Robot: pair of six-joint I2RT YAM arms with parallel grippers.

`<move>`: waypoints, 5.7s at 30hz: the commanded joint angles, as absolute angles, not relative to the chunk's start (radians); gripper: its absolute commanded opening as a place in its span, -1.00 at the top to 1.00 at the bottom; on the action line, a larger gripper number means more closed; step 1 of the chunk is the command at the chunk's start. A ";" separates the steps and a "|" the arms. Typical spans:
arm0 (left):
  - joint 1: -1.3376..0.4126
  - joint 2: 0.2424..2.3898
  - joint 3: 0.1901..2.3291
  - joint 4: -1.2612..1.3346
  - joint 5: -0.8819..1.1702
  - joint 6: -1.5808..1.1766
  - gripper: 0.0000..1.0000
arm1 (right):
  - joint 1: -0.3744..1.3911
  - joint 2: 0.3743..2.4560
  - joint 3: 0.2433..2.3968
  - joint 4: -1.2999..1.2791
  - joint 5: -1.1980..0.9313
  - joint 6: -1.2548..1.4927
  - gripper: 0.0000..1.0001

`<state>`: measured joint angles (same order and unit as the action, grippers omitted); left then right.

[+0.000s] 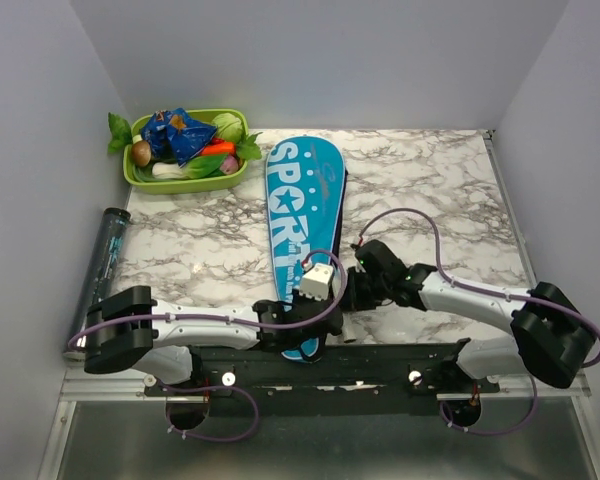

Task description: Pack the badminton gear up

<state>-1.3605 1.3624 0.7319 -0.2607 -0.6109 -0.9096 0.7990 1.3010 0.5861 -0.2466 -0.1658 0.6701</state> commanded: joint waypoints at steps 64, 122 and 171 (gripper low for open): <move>-1.181 1.167 0.370 -0.135 -0.549 -1.068 1.00 | 0.796 1.302 0.408 0.173 -0.242 0.811 0.34; -1.184 0.917 0.524 -0.142 -0.529 -0.881 0.75 | 0.645 1.158 0.626 -0.089 0.078 0.746 -0.71; -1.169 1.364 0.394 0.281 -0.316 -0.940 0.84 | 0.359 2.137 1.416 -0.146 -0.206 0.790 -0.53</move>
